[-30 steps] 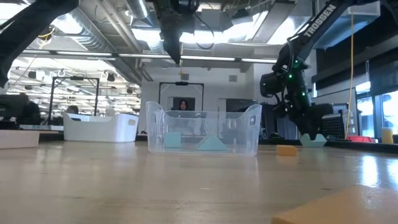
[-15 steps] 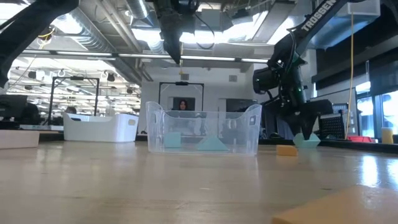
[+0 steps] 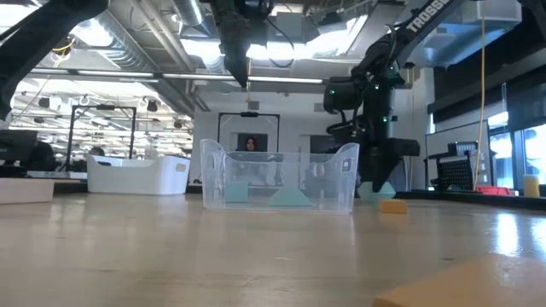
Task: Sort & place blocks by color
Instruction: Put the blue block into the transparent bin
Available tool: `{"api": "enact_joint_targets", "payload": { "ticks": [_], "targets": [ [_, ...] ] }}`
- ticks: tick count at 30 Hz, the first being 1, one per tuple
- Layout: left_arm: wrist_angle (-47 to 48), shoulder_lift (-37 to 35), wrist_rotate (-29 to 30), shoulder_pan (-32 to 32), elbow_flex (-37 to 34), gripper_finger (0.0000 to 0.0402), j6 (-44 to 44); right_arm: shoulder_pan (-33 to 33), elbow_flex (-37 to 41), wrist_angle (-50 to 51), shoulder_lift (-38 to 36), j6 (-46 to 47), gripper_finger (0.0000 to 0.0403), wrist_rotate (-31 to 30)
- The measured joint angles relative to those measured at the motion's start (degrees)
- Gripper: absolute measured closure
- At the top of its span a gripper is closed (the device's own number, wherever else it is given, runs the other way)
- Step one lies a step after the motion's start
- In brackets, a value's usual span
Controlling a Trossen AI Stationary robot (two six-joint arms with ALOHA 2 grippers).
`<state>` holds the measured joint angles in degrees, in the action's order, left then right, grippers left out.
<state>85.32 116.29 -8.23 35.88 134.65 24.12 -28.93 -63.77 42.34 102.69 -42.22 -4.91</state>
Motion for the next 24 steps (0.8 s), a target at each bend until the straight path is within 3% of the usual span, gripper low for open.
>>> {"api": "enact_joint_targets", "payload": {
  "ticks": [7,14,24],
  "targets": [
    [0.00,0.00,0.00,0.00,0.02,0.0219,0.00,1.40,0.02,-0.63,0.02,1.27,0.0225,-0.85],
    [0.01,0.00,0.02,0.00,0.01,0.0219,0.01,0.96,1.21,-3.86,-0.14,4.43,0.0225,4.62],
    [0.01,0.00,0.00,0.00,0.02,0.0219,0.01,0.93,4.43,-5.95,0.37,6.73,0.0225,6.30]
  ]
}}
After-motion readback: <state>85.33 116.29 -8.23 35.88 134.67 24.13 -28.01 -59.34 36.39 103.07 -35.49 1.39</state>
